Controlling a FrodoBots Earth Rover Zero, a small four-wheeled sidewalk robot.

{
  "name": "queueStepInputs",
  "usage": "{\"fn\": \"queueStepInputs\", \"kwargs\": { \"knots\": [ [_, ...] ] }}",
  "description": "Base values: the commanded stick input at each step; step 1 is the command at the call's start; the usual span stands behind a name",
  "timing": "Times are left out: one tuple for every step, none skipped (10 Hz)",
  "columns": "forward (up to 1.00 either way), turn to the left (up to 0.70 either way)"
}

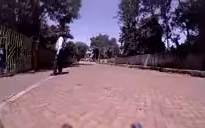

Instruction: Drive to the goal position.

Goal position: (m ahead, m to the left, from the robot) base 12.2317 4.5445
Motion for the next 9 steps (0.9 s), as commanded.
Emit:
{"fn": "queueStepInputs", "kwargs": {
  "knots": [
    [0.7,0.0],
    [0.7,0.0],
    [0.7,0.0],
    [0.7,0.0],
    [0.7,0.0],
    [0.7,0.0],
    [0.7,0.0],
    [0.7,0.0],
    [0.7,0.0]
  ]
}}
